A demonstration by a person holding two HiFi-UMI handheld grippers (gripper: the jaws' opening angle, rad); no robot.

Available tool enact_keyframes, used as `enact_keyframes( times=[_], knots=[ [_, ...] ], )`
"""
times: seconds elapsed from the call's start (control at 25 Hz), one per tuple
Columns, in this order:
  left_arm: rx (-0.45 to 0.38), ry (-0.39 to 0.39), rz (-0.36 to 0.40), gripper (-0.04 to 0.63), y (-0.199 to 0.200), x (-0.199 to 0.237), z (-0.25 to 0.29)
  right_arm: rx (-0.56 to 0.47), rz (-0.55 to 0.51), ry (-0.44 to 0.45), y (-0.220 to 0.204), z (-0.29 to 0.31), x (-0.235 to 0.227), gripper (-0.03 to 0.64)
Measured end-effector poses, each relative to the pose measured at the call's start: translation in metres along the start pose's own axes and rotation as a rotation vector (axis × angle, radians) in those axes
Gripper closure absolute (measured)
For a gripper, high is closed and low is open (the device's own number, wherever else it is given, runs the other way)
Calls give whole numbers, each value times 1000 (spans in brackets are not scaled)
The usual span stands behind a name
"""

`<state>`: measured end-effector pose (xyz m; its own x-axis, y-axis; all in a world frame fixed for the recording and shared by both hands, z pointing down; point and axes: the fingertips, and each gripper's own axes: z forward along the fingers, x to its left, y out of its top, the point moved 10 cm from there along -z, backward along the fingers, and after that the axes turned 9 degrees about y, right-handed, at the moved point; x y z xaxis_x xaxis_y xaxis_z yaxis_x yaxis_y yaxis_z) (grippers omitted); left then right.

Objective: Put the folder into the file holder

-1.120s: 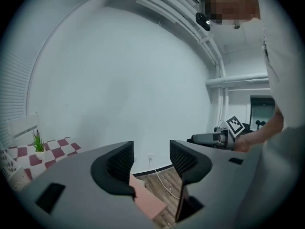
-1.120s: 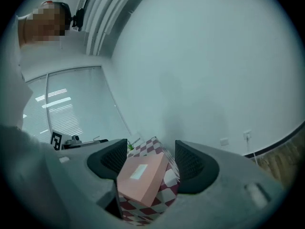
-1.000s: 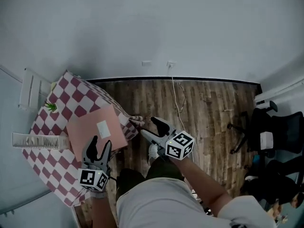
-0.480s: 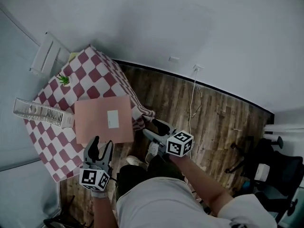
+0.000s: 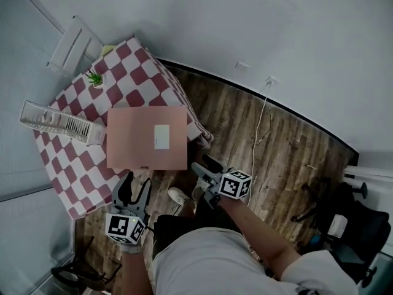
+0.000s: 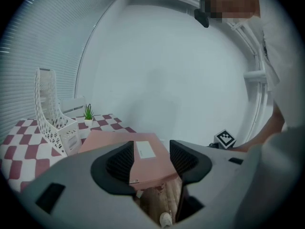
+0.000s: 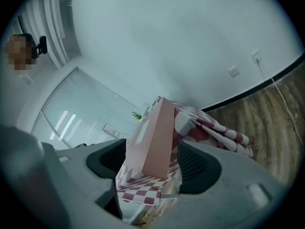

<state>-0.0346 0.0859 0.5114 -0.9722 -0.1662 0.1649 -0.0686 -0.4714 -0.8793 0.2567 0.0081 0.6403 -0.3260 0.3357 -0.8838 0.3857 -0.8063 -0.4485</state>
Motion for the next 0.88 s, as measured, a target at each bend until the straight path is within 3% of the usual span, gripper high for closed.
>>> enact_keyframes(
  times=[0.44,0.88],
  knots=[
    [54,-24,-4,379,-32,20,-27,-86,158,-5,-64,20,-11,281],
    [81,-23,-1,378,-50,34,-42,-188,303,35,-95,54,-19,264]
  ],
)
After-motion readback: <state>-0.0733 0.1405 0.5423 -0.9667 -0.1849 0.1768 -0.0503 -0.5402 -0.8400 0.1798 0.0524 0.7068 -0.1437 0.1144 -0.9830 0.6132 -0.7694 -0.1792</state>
